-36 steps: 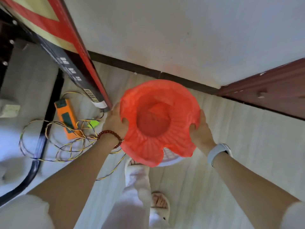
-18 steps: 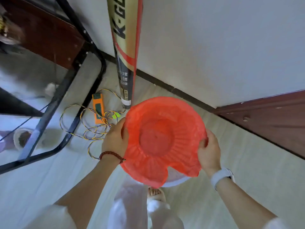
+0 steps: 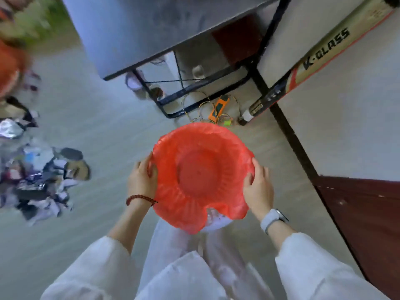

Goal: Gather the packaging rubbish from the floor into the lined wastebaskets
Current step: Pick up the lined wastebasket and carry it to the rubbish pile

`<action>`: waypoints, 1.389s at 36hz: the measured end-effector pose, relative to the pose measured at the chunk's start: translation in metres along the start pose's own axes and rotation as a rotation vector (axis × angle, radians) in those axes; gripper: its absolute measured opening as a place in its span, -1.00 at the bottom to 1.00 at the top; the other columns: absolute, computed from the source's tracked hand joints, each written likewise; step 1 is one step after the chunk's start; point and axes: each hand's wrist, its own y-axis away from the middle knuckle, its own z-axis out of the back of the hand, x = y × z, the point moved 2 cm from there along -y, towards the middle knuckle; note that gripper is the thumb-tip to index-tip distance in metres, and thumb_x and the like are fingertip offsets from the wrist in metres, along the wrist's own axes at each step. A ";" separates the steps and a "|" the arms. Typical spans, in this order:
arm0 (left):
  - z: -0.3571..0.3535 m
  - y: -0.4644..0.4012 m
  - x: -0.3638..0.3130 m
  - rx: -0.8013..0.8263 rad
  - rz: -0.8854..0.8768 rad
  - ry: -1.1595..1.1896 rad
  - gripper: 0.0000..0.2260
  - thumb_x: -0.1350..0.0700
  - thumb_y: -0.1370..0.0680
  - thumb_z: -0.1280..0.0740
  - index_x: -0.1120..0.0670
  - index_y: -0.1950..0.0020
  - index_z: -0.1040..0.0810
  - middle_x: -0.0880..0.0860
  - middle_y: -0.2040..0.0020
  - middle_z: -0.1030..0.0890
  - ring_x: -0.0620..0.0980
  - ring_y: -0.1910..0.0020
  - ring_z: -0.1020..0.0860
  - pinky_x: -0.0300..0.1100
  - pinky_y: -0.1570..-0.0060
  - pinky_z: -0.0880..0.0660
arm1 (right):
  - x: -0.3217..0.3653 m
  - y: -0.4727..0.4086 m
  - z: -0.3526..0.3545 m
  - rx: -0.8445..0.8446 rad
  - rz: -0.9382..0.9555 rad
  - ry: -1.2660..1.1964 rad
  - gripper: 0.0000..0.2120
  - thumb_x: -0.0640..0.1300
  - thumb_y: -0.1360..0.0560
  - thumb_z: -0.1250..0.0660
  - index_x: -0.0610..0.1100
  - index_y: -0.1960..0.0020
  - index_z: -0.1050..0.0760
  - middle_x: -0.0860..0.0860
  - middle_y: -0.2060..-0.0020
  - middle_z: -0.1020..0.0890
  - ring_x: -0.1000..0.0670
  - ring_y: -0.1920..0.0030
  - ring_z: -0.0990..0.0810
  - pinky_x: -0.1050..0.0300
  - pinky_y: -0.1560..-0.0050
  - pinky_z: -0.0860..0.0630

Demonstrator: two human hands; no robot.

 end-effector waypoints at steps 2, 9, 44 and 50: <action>0.030 0.015 0.032 -0.063 0.067 -0.003 -0.67 0.20 -0.55 -0.20 0.11 -0.33 -0.44 0.26 -0.09 -0.52 0.26 -0.02 -0.52 -0.02 0.02 -0.42 | 0.028 0.018 -0.014 0.074 0.068 0.035 -0.55 -0.21 -0.54 -0.17 -0.06 -0.41 -0.28 -0.16 -0.16 -0.43 -0.26 -0.01 -0.52 -0.05 0.11 -0.44; 0.120 0.078 0.158 -0.272 0.316 0.081 -0.69 0.22 -0.55 -0.22 0.13 -0.29 -0.47 0.27 -0.04 -0.55 0.26 -0.02 -0.52 0.02 -0.01 -0.43 | 0.123 0.093 -0.080 0.277 0.348 0.124 -0.55 -0.22 -0.55 -0.15 -0.10 -0.43 -0.25 -0.19 -0.15 -0.41 -0.28 0.01 -0.52 -0.06 0.10 -0.44; 0.488 0.200 0.802 -0.752 1.067 0.455 -0.70 0.15 -0.55 -0.17 0.07 -0.27 -0.45 0.20 -0.08 -0.56 0.21 -0.06 -0.51 -0.04 -0.02 -0.43 | 0.650 0.561 -0.591 0.694 1.193 0.392 -0.59 -0.22 -0.52 -0.12 -0.07 -0.37 -0.29 -0.19 -0.13 -0.40 -0.27 0.07 -0.51 -0.13 0.05 -0.49; 0.552 0.147 0.889 -0.748 1.143 0.485 -0.63 0.20 -0.54 -0.15 0.07 -0.35 -0.38 0.22 -0.16 -0.48 0.21 -0.09 -0.48 -0.06 -0.06 -0.40 | 0.739 0.598 -0.683 0.738 1.201 0.447 -0.55 -0.23 -0.54 -0.10 -0.07 -0.42 -0.23 -0.16 -0.15 -0.39 -0.21 0.13 -0.52 -0.12 0.15 -0.54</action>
